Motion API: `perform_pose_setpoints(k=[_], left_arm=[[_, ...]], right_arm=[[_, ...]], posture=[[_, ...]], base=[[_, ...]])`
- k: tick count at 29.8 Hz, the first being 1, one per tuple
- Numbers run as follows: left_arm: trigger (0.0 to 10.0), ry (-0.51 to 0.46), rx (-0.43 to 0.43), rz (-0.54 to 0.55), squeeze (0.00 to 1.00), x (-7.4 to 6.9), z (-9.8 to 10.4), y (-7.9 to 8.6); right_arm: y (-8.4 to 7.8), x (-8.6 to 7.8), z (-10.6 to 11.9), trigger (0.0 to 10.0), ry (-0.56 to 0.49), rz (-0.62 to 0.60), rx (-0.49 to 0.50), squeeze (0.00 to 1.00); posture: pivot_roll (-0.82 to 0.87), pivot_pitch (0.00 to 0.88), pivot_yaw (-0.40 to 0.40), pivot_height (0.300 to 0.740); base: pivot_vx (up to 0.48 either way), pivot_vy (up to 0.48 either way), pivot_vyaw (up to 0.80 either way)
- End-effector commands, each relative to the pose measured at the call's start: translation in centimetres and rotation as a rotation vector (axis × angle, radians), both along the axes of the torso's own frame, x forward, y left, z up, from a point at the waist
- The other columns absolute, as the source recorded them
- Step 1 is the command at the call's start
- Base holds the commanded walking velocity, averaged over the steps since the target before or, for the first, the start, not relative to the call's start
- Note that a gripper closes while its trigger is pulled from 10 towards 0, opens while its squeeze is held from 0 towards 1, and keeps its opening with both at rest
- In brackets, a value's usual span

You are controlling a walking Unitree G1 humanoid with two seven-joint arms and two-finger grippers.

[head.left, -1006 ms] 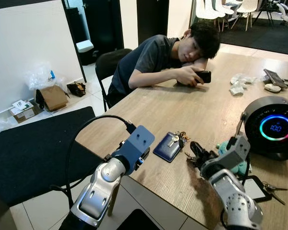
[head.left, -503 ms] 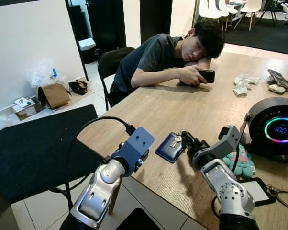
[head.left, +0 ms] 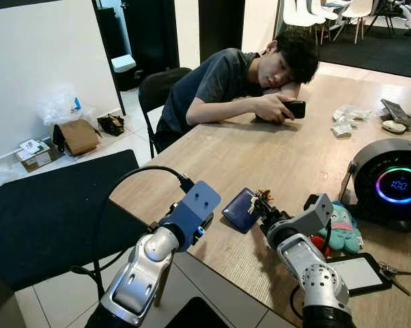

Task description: Hang keys on a hook

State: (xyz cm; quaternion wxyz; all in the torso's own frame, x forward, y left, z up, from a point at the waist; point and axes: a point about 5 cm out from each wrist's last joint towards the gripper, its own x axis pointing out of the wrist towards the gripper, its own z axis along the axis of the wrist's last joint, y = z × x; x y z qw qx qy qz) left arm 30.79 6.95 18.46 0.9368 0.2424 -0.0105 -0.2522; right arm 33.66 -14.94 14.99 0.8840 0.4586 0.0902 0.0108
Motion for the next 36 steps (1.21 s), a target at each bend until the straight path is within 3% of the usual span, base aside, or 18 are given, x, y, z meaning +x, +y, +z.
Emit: perform_pose_setpoints(k=[1,4,9,12,16,21,22,24,30,36], left_arm=[[10.0,0.016,0.013,0.007,0.00,-0.1,-0.6,0.2],[10.0,0.016,0.012,0.006,0.00,-0.1,-0.5,0.1],[10.0,0.014,0.010,0.008,0.00,0.1,-0.4,0.0],[10.0,0.014,0.011,0.009,0.00,0.0,-0.5,0.1],[10.0,0.017,0.010,0.014,0.00,-0.1,-0.6,0.2],[10.0,0.018,0.009,0.012,0.00,-0.1,-0.6,0.1],[10.0,0.018,0.009,0.009,0.00,0.0,-0.5,0.1],[10.0,0.017,0.010,0.008,0.00,0.0,-0.5,0.0],[10.0,0.016,0.010,0.005,0.00,0.1,-0.5,0.0],[10.0,0.019,0.013,0.008,0.00,0.0,-0.5,0.1]], right_arm=[[0.3,-0.3,-1.1,10.0,0.046,-0.008,0.014,0.00],[0.6,-0.1,-1.3,10.0,0.062,0.009,0.066,0.00],[0.9,0.0,-1.2,10.0,0.042,0.067,0.067,0.00],[0.9,0.1,-0.7,10.0,0.001,0.063,-0.014,0.00],[-0.6,0.4,0.4,10.0,-0.034,-0.066,-0.252,0.00],[-1.6,0.8,0.7,10.0,-0.025,-0.129,-0.322,0.00],[-2.2,1.2,1.3,10.0,-0.040,-0.156,-0.390,0.00],[-2.5,1.5,1.6,10.0,-0.046,-0.160,-0.419,0.00],[-2.2,2.5,1.3,10.0,-0.020,-0.089,-0.391,0.00],[-0.1,3.2,0.3,10.0,0.008,0.070,-0.474,0.00]], posture=[[0.07,0.149,0.060,0.740],[0.06,0.150,0.061,0.740],[0.07,0.152,0.059,0.740],[0.07,0.152,0.057,0.740],[0.07,0.154,0.057,0.740],[0.07,0.154,0.061,0.740],[0.06,0.154,0.064,0.740],[0.06,0.155,0.065,0.740],[0.07,0.156,0.067,0.740],[0.08,0.159,0.063,0.740]], base=[[0.000,0.000,0.00],[0.000,0.000,0.00],[0.000,0.000,0.00],[0.000,0.000,0.00],[0.000,0.000,0.00],[0.000,0.000,0.00],[0.000,0.000,0.00],[0.000,0.000,0.00],[0.000,0.000,0.00],[0.000,0.000,0.00]])
